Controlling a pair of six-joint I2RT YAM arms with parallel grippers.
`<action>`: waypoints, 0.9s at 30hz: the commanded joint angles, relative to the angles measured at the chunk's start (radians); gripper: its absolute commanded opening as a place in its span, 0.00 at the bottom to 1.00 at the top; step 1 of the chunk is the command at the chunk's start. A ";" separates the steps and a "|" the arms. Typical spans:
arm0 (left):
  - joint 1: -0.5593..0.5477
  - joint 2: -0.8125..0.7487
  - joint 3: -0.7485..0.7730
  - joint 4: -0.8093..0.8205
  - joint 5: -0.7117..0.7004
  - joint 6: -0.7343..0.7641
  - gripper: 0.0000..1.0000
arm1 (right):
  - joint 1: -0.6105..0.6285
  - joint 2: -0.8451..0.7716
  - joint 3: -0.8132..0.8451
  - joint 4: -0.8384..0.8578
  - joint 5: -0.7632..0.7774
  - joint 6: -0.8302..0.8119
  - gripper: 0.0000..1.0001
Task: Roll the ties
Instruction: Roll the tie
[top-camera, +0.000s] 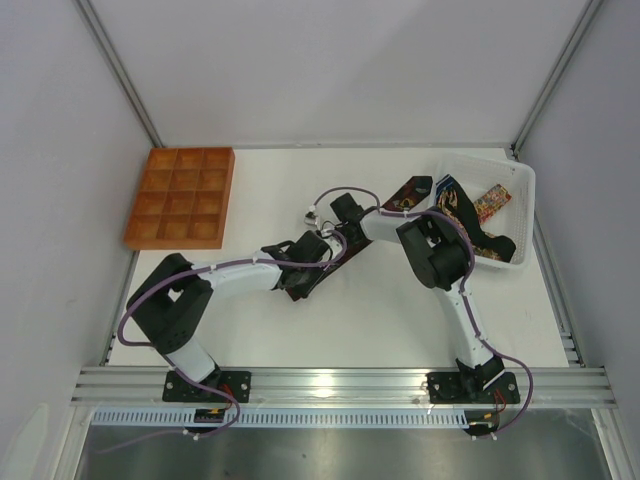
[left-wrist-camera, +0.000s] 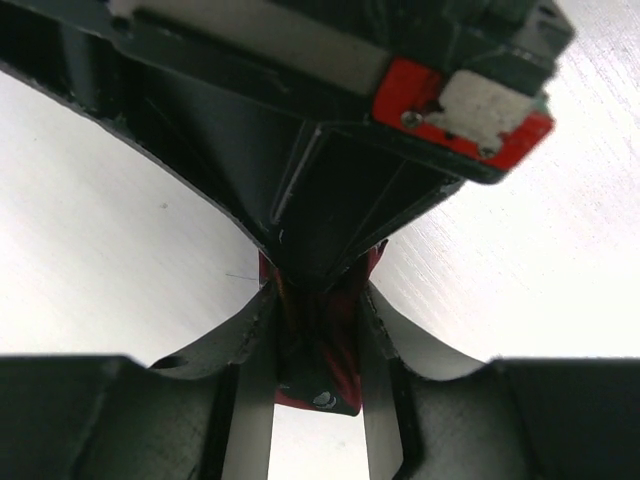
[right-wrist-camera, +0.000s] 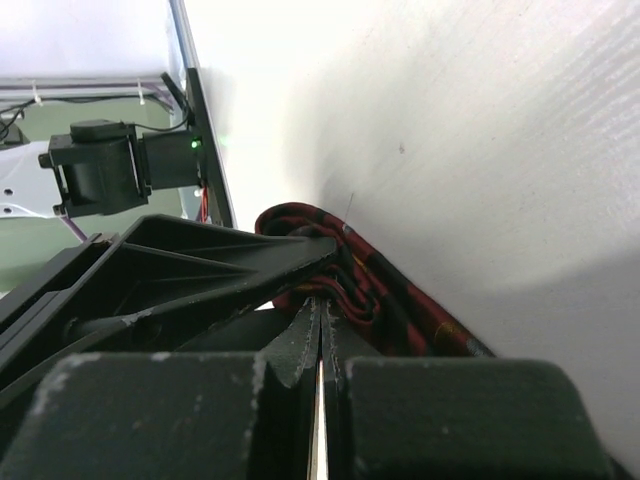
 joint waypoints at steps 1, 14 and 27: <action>0.009 -0.009 0.010 0.002 0.011 0.005 0.34 | -0.007 -0.083 -0.028 0.058 0.057 0.039 0.00; 0.029 0.002 0.024 -0.010 0.023 -0.032 0.55 | -0.016 -0.111 -0.034 0.086 0.054 0.091 0.04; 0.056 -0.003 0.036 -0.007 0.061 -0.050 0.49 | -0.010 -0.125 -0.043 0.098 0.054 0.093 0.04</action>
